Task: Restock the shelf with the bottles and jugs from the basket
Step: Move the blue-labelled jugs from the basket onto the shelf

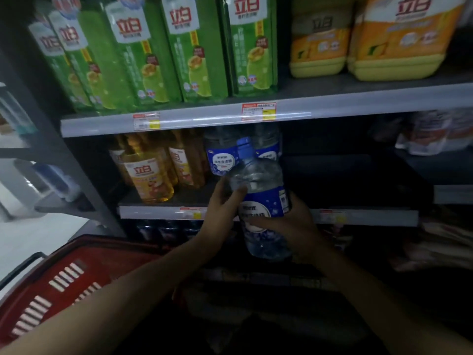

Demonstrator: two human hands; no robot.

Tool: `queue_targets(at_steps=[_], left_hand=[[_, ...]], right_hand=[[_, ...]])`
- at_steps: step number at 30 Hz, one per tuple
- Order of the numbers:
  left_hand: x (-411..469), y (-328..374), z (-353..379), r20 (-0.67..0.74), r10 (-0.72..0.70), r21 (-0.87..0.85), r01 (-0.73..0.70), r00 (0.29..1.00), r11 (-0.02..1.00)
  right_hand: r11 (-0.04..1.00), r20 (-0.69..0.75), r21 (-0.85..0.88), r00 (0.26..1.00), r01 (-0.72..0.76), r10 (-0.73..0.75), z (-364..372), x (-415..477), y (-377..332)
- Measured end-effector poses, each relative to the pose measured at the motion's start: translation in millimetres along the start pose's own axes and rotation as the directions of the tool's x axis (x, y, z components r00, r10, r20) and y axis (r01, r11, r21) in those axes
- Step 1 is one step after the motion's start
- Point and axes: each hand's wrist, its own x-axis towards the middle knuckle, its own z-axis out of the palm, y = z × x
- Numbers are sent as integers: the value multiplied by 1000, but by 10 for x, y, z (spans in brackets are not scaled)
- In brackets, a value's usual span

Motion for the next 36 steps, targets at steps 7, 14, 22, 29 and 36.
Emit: queue_targets(at_steps=[7,14,22,29,36], left_hand=[[344,148,297,384,-65,-12,75,921,997],[511,-26,699,398,227,22,-257,889,966],[825,-206,1124,297,412,15,-436,861,900],[1170,-317,1104,224,350,-6,-357,910,934],[1364,-468,1191,144,295,-13,-297,944,955]], right_hand=[[997,-26,-70,1000,14,-15,-507,-3,-8],[975,-153,-180,975,132,-161,-843,0,84],[968,-296,-243,945,68,-140,-1019,379,313],[959,-297,-254,934,124,-200,-1037,708,292],[958,-271,-238,936,163,-226,-1044,1006,315]])
